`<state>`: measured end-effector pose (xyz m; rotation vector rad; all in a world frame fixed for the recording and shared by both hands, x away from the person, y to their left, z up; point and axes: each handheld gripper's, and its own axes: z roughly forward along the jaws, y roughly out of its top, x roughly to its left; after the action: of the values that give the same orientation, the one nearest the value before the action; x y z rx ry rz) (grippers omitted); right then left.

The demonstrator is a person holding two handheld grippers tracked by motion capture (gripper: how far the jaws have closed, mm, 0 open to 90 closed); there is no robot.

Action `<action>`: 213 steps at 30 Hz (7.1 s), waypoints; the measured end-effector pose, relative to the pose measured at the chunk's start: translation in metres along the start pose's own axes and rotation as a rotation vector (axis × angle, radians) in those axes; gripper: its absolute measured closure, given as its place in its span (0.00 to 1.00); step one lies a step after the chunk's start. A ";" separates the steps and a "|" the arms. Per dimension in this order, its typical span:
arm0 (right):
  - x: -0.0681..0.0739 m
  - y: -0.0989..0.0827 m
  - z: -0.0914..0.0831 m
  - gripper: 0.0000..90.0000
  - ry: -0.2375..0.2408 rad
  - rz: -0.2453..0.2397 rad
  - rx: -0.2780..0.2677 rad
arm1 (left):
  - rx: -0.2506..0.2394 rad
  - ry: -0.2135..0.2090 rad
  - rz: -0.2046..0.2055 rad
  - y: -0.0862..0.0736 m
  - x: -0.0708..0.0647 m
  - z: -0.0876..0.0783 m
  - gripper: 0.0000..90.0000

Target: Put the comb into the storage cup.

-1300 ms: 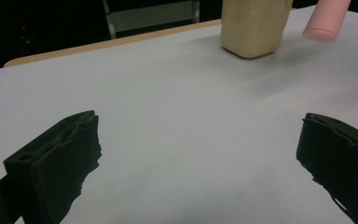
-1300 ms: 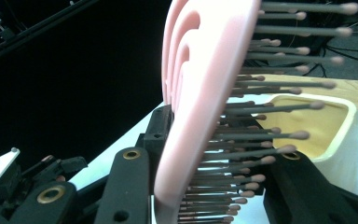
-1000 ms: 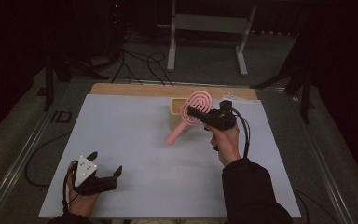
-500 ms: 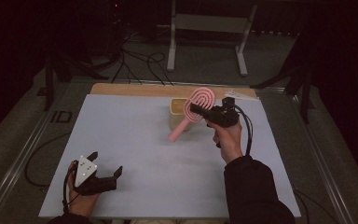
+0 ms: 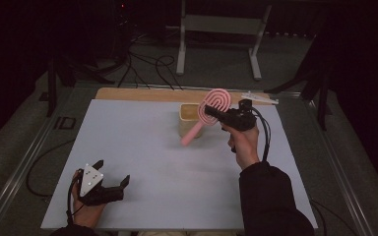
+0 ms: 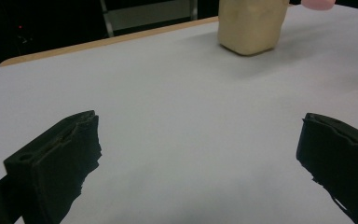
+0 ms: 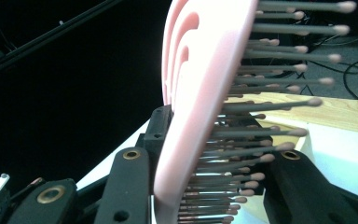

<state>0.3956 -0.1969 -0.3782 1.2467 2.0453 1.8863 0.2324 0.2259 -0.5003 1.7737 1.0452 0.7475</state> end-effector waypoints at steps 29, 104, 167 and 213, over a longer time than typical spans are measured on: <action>-0.007 0.016 -0.007 0.70 -0.045 -0.008 -0.011 | 0.001 -0.001 0.003 0.000 0.000 0.000 0.00; -0.033 0.057 -0.013 0.71 -0.198 0.031 -0.064 | -0.001 0.004 -0.007 -0.001 0.003 0.000 0.00; -0.041 0.045 0.021 0.70 -0.260 0.085 -0.127 | 0.001 0.005 -0.008 -0.001 0.004 0.000 0.00; -0.034 0.017 0.059 0.70 -0.300 0.022 -0.034 | 0.001 0.002 -0.008 -0.001 0.004 0.000 0.00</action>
<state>0.4597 -0.1727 -0.3919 1.4469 1.8441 1.6181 0.2341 0.2296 -0.5013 1.7690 1.0542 0.7440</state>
